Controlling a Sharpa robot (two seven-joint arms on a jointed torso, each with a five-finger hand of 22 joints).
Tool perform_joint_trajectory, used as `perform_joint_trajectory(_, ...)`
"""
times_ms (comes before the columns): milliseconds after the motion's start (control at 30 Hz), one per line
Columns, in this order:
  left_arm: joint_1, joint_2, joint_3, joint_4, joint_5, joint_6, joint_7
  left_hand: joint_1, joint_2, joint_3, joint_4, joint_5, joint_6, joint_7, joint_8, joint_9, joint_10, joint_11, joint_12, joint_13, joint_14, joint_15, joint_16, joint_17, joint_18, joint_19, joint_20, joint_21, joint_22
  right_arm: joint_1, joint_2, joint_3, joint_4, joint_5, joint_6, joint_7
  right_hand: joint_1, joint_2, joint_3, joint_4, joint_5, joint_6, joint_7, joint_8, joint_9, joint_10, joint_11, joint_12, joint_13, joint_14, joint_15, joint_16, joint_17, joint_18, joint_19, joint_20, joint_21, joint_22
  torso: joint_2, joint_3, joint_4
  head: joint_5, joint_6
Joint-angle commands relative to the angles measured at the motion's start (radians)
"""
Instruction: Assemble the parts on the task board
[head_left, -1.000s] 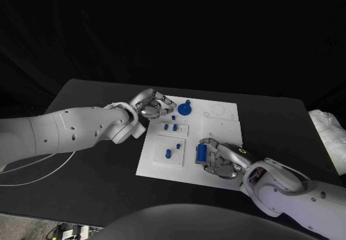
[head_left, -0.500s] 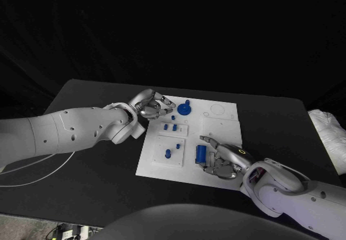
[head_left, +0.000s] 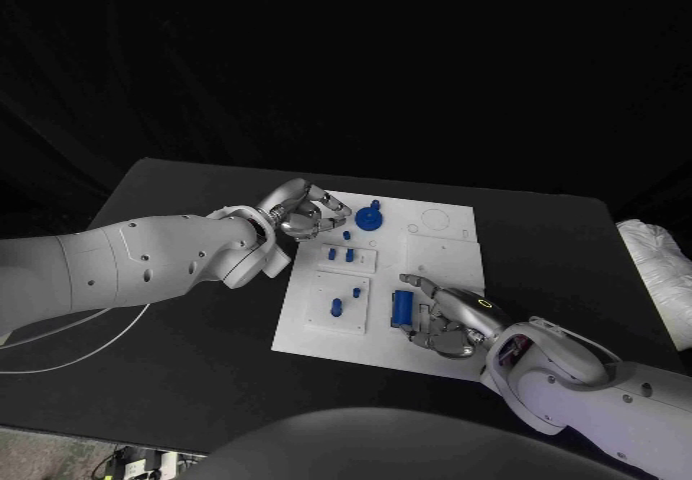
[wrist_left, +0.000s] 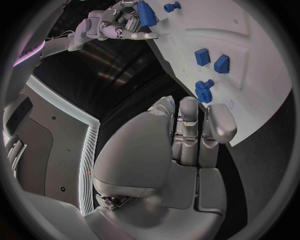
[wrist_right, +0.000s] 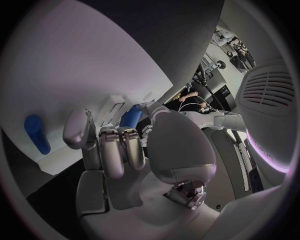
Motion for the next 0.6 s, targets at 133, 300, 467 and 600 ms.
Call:
perform_joint_trajectory(133,-0.002,0.003,0.001,0.001,0.0,0.017,0.005,-0.003,0.007,0.006,0.003,0.006,-0.002,0.004,0.004,0.001,0.002,0.008,0.003,-0.001,-0.006,0.004,0.005,0.0,0.006,-0.002,0.006,-0.007,0.14,-0.002,0.002,0.0,-0.001,-0.005,0.019,0.01,0.047,-0.005,0.024,-0.036,0.056,0.097,0.051,0.123,0.036,0.099,-0.002,-0.001,0.258,0.102,-0.004,0.003,0.263,0.005,-0.002,0.001,-0.003,0.133,0.0,0.0002,-0.0001,0.001,0.0)
perform_joint_trajectory(300,-0.003,0.005,0.001,0.0,0.0,0.019,0.005,-0.003,0.007,0.006,0.003,0.006,-0.002,0.004,0.004,0.001,0.002,0.008,0.003,-0.001,-0.006,0.004,0.005,0.0,0.006,-0.002,0.006,-0.007,0.14,-0.002,0.002,0.0,-0.002,-0.005,0.014,0.014,0.067,-0.011,0.038,-0.059,0.052,0.167,0.045,0.238,0.074,0.101,-0.007,0.001,0.26,0.102,-0.008,0.003,0.263,0.005,0.001,-0.002,0.001,0.135,0.0,0.0002,0.0001,0.003,0.0)
perform_joint_trajectory(467,-0.005,0.005,0.001,0.0,0.001,0.022,0.005,-0.004,0.008,0.006,0.003,0.007,-0.003,0.005,0.004,0.001,0.002,0.008,0.003,-0.001,-0.006,0.006,0.006,0.0,0.006,-0.002,0.006,-0.007,0.14,-0.003,0.003,0.0,-0.003,-0.005,0.003,0.019,0.071,-0.008,0.044,-0.068,0.032,0.168,0.041,0.314,0.105,0.105,-0.009,0.003,0.263,0.102,-0.01,0.003,0.263,0.004,0.004,-0.005,0.005,0.136,0.0,0.0002,-0.0003,0.004,0.0)
perform_joint_trajectory(600,-0.007,0.006,0.001,-0.001,0.001,0.023,0.005,-0.005,0.01,0.007,0.003,0.007,-0.003,0.005,0.004,0.001,0.003,0.009,0.004,-0.001,-0.006,0.007,0.006,0.0,0.006,-0.002,0.007,-0.007,0.14,-0.003,0.004,0.0,-0.003,0.0,-0.011,0.024,0.065,-0.001,0.043,-0.069,0.03,0.176,0.034,0.4,0.148,0.106,-0.015,0.004,0.263,0.102,-0.015,0.003,0.263,0.004,0.007,-0.008,0.008,0.136,0.0,0.0002,0.0002,0.004,0.0)
